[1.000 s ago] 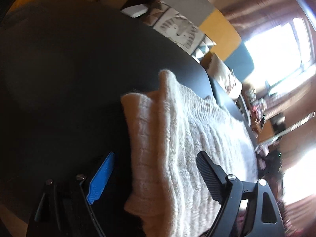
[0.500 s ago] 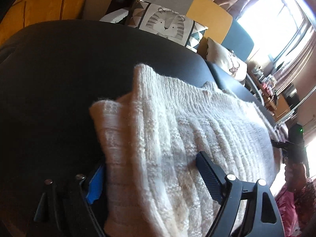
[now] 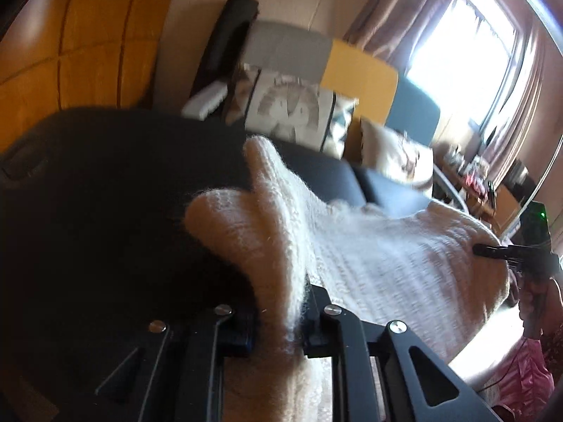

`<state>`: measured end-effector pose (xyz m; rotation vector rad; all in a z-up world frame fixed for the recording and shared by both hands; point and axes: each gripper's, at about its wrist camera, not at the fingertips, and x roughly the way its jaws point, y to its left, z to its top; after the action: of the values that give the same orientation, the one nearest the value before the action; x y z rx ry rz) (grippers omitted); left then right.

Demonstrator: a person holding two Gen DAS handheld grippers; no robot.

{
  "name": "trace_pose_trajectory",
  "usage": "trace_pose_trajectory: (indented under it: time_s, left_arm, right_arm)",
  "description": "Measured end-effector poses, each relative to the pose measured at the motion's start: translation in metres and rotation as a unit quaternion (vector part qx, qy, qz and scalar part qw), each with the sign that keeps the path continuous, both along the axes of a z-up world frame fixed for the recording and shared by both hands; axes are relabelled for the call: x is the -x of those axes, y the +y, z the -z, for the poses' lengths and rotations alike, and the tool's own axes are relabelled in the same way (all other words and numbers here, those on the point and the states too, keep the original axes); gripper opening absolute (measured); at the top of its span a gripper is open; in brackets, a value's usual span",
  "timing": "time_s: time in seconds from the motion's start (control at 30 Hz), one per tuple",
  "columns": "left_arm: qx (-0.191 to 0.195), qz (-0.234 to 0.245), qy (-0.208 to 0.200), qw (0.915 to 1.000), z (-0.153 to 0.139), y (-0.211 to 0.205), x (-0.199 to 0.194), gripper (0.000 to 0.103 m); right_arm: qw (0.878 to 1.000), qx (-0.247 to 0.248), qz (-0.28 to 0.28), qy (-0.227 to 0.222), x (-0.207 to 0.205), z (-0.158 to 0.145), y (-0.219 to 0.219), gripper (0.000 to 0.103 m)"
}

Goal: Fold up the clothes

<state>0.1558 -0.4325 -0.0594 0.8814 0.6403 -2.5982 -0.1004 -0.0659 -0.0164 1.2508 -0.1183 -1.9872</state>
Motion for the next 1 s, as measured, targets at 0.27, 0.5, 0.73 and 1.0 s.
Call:
trace_pose_trajectory:
  time_s: [0.27, 0.5, 0.73, 1.0]
  left_arm:
    - [0.037, -0.11, 0.067, 0.9909, -0.034, -0.034, -0.047, 0.017]
    - [0.056, -0.262, 0.094, 0.9588, -0.023, -0.091, -0.097, 0.017]
    - [0.025, -0.399, 0.104, 0.9105, 0.02, -0.166, -0.14, 0.017]
    - [-0.023, -0.452, 0.063, 0.8892, 0.079, -0.22, -0.141, 0.017]
  right_arm:
    - [0.997, 0.007, -0.074, 0.019, -0.001, -0.035, -0.148, 0.018]
    - [0.99, 0.01, -0.14, 0.027, -0.002, -0.047, -0.307, 0.018]
    - [0.979, -0.006, -0.185, 0.08, -0.019, -0.028, -0.453, 0.018]
    - [0.972, -0.081, -0.181, 0.129, -0.03, 0.02, -0.55, 0.02]
